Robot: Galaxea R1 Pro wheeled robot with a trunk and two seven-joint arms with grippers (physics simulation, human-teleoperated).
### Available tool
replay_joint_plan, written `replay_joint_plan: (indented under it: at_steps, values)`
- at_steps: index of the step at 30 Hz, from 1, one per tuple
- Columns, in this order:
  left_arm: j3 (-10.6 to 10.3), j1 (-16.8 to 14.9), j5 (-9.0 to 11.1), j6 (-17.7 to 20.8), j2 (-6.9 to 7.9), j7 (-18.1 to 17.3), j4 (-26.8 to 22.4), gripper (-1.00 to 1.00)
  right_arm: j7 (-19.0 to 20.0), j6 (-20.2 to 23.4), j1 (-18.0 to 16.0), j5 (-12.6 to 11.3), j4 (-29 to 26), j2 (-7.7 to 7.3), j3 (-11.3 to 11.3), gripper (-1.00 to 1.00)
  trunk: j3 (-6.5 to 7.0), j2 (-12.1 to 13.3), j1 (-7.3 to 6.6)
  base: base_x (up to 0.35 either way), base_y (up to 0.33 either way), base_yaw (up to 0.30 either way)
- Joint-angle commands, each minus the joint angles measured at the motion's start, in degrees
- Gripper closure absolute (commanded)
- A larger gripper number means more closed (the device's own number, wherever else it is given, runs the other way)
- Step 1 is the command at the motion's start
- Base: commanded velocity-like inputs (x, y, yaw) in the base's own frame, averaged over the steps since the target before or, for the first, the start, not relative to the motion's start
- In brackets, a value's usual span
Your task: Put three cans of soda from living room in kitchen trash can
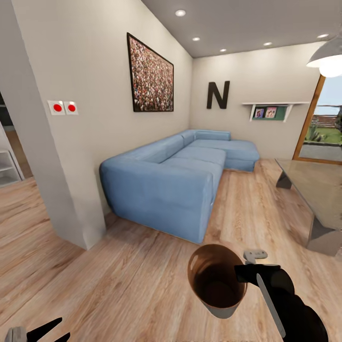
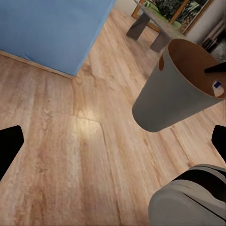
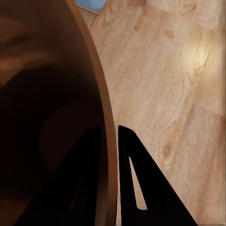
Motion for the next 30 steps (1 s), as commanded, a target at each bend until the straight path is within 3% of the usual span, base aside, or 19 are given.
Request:
replay_joint_plan:
  at_steps: [1, 19, 30]
  values:
    - [0.0, 0.0, 0.0, 0.0, 0.0, 0.0, 0.0, -1.0, 0.25, 0.0, -0.02, -0.5, -0.02, 0.0, -0.01, 1.0, -0.07, -0.01, -0.01, 0.0, -0.085, -0.171]
    - [0.0, 0.0, 0.0, 0.0, 0.0, 0.0, 0.0, -1.0, 0.25, 0.0, -0.02, -0.5, -0.02, 0.02, -0.01, 1.0, -1.45, -0.01, -0.01, 0.0, -0.299, -0.159]
    - [-0.07, 0.0, 0.0, 0.0, 0.0, 0.0, 0.0, -1.0, 0.27, 0.0, -0.07, -0.5, 0.06, 0.03, 0.06, 1.0, -1.57, -0.01, -0.01, 0.0, -0.346, -0.08]
